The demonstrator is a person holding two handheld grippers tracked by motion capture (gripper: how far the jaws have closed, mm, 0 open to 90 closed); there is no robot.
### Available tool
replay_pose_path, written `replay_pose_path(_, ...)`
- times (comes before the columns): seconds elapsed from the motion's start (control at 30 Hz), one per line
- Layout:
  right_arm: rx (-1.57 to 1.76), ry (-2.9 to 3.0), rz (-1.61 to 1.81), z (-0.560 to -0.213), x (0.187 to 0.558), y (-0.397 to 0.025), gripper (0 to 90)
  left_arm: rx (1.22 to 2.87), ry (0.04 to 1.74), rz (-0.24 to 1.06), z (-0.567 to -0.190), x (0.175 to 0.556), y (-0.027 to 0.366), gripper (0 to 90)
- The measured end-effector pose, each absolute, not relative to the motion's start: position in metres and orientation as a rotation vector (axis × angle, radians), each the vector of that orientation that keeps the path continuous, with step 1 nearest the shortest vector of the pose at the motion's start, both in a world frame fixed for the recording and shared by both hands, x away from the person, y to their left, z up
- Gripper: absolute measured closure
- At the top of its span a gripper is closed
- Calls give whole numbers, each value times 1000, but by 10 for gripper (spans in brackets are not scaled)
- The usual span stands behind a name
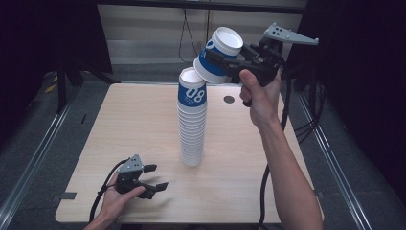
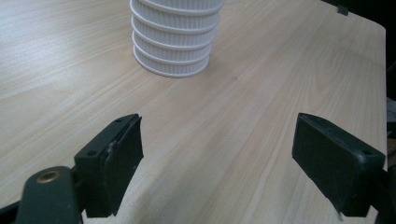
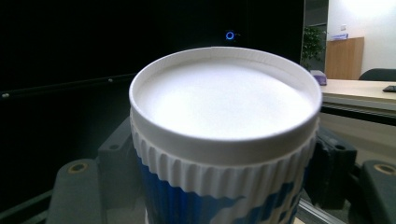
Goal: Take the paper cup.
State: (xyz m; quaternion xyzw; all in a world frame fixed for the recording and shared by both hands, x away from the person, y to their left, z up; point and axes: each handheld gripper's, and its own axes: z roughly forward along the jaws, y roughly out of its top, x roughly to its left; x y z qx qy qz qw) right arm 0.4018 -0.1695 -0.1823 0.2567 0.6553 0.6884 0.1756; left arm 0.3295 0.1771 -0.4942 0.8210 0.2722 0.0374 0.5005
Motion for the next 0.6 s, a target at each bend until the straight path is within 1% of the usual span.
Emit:
replay_pose_path(0.3, 746, 1851, 1906, -182, 391, -186, 268, 1991, 655, 97, -494, 329, 176, 162)
replay_pose_path(0.6, 790, 1906, 1809, -202, 380, -199, 268, 1988, 648, 100, -494, 331, 174, 162)
